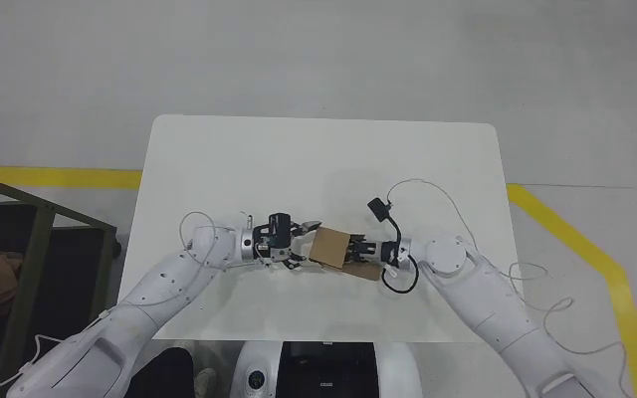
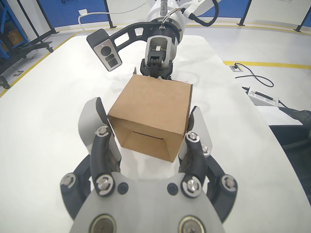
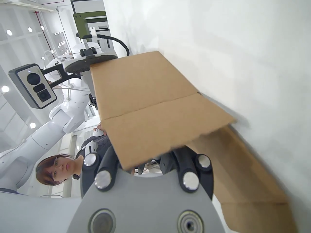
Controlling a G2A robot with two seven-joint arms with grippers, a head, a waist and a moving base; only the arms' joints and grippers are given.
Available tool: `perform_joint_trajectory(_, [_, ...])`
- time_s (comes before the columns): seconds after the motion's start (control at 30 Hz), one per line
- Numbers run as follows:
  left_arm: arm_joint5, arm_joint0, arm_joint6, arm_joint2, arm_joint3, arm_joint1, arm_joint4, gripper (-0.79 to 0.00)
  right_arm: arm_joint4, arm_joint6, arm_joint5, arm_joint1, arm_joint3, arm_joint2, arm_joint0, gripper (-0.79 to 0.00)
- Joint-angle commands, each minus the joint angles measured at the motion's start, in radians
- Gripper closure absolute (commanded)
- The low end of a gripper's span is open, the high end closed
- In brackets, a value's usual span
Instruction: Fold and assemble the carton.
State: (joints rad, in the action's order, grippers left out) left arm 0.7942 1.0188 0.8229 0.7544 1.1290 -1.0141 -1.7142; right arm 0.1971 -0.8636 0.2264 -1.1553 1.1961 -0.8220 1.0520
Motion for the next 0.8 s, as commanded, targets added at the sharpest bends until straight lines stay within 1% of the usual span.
perform_joint_trajectory(0.0, [0.001,0.001,0.003,0.003,0.000,0.002,-0.002,-0.603,-0.018,-0.009,-0.015,0.008,0.014,-0.019,0.005,0.000])
perform_joint_trajectory(0.27, [0.001,0.008,0.009,0.010,0.004,0.005,-0.002,-0.603,-0.134,-0.062,-0.168,0.063,0.183,-0.138,0.079,0.000])
perform_joint_trajectory(0.43, [0.001,0.010,0.012,0.012,0.006,0.006,-0.004,-0.603,-0.220,-0.045,-0.267,0.094,0.299,-0.217,0.144,0.000])
perform_joint_trajectory(0.57, [0.002,0.011,0.016,0.013,0.009,0.007,-0.004,-0.603,-0.294,-0.033,-0.337,0.109,0.369,-0.257,0.177,0.000])
perform_joint_trajectory(0.63, [0.002,0.011,0.016,0.014,0.010,0.007,-0.005,-0.603,-0.313,-0.022,-0.348,0.113,0.385,-0.268,0.183,0.000])
perform_joint_trajectory(0.77, [0.004,0.011,0.018,0.014,0.012,0.008,-0.007,-0.603,-0.343,0.019,-0.327,0.113,0.375,-0.273,0.180,0.000])
